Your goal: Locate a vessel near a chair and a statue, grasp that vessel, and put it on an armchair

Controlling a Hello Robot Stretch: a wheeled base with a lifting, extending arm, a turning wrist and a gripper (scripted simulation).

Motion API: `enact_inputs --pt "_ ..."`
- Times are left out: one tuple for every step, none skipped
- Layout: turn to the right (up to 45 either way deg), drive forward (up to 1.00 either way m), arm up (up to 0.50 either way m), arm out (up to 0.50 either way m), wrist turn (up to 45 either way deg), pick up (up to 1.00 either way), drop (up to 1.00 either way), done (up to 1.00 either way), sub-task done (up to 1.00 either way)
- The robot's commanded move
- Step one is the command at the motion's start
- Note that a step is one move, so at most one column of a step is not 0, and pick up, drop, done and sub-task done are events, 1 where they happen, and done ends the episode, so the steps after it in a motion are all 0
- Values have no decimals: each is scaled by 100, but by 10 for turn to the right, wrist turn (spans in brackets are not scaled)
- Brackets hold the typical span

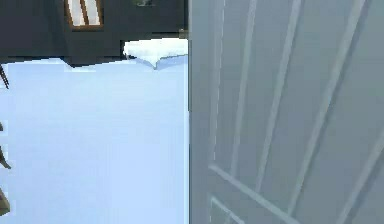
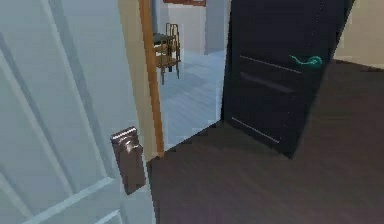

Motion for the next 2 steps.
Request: enact_inputs --pt "0 5 0 0 0 0 0 0 0" --pt "-210 0 0 0 0 0 0 0 0"
